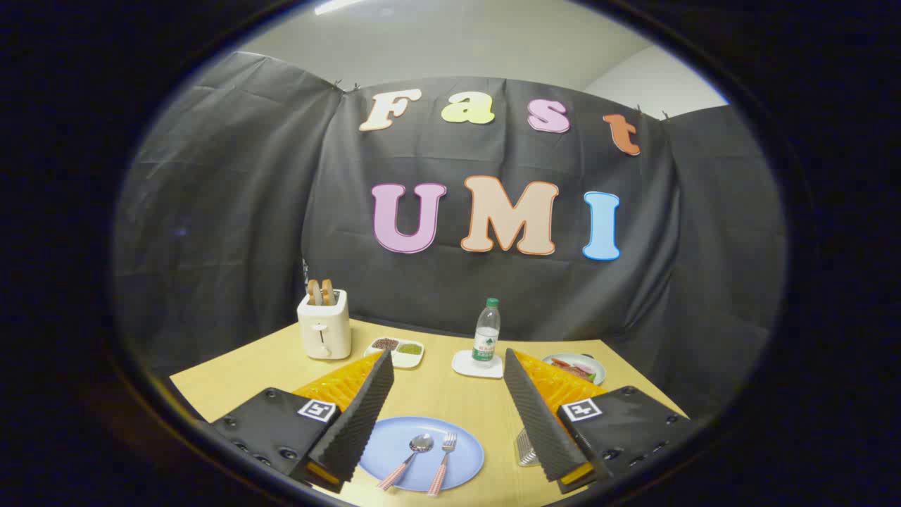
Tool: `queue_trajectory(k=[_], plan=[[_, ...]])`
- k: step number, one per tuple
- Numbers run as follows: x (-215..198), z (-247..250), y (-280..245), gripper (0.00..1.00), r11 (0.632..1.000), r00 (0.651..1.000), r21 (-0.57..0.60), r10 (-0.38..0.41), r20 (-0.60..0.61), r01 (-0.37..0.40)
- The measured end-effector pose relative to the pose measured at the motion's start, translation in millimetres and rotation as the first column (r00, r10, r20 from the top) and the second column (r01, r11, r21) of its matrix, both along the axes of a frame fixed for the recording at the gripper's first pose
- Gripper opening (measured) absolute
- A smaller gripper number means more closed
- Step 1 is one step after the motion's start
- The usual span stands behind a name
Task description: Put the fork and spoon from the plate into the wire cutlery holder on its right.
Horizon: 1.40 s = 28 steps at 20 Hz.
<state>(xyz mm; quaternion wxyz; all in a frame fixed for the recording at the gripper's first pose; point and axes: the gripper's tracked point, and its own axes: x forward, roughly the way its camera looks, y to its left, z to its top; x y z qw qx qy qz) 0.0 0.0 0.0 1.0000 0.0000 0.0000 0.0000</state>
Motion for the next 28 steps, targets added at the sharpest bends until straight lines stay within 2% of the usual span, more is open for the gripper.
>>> queue_trajectory(k=[17,21,28], plan=[[-15.8,-5.9,-5.9,0.99,1.0,1.0,-0.003,-0.019,-0.009,0.019],[-19.3,-19.7,-3.3,0.99,1.0,0.999,-0.006,-0.016,-0.049,0.015],[-22.4,-76.8,-4.8,0.98,0.997,0.98,0.021,-0.064,-0.191,0.069]])
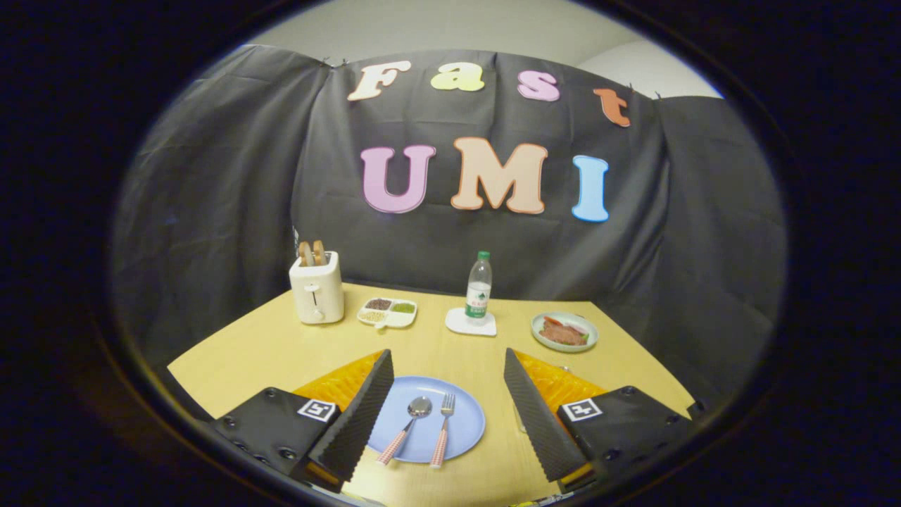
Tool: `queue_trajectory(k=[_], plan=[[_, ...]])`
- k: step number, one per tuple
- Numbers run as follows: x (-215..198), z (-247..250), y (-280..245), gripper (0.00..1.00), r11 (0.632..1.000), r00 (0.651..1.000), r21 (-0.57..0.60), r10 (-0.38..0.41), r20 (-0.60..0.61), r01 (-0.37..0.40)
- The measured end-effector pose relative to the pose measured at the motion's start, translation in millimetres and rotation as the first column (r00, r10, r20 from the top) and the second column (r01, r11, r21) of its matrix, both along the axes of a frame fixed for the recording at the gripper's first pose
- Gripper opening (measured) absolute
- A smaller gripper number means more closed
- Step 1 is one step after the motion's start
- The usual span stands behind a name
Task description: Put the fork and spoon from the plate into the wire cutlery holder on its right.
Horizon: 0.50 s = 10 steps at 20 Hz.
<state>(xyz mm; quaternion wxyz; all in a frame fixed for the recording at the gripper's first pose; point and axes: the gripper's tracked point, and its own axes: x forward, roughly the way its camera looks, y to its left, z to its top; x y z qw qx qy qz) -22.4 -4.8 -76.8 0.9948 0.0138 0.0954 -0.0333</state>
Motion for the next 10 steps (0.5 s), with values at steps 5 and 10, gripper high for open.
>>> queue_trajectory(k=[5,10], plan=[[-3.2,-52.8,2.5,0.98,0.999,0.994,0.025,-0.036,-0.102,0.038],[16.0,-109.2,2.8,0.98,0.998,0.975,0.006,-0.059,-0.213,0.061]])
